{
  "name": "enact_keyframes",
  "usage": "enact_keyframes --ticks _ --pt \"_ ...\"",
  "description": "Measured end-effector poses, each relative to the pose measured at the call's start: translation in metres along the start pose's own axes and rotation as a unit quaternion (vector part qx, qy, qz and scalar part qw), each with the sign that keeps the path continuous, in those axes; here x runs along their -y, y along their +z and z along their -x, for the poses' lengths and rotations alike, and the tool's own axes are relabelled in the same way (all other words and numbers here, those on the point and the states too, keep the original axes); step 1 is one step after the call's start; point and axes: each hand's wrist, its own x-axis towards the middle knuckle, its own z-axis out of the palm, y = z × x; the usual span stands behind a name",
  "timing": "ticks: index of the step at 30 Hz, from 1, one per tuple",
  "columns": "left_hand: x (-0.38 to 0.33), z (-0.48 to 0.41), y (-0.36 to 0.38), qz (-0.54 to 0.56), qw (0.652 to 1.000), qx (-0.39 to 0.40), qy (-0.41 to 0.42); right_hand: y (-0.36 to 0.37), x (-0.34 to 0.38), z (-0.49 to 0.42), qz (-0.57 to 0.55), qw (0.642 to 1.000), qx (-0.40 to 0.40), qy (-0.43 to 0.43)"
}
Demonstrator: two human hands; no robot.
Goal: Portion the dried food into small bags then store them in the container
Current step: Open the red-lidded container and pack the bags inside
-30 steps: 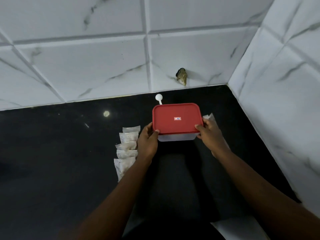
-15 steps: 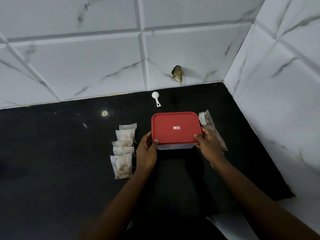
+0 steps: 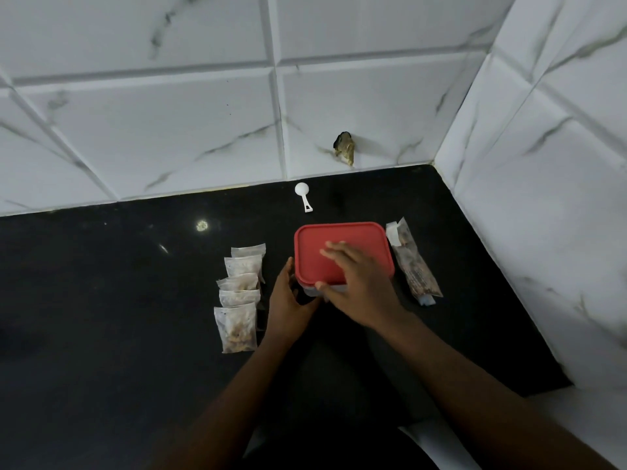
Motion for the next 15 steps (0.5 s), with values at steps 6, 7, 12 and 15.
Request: enact_keyframes --ticks 6,7,12,15 --pt "0.009 0.001 -0.001 -0.039 0.999 -0.023 0.018 0.024 0.018 -0.016 0.061 0.998 0.036 0.001" --pt "0.009 0.001 -0.002 -0.038 0.999 -0.026 0.018 0.025 0.018 -0.017 0.073 0.997 0.030 0.004" --pt "0.008 0.004 -0.003 -0.017 1.000 -0.019 0.007 0.022 0.020 -0.016 0.090 0.995 0.032 -0.014" --pt "0.009 0.004 -0.003 -0.017 1.000 -0.009 0.001 0.015 0.023 -0.021 0.095 0.993 0.066 -0.011"
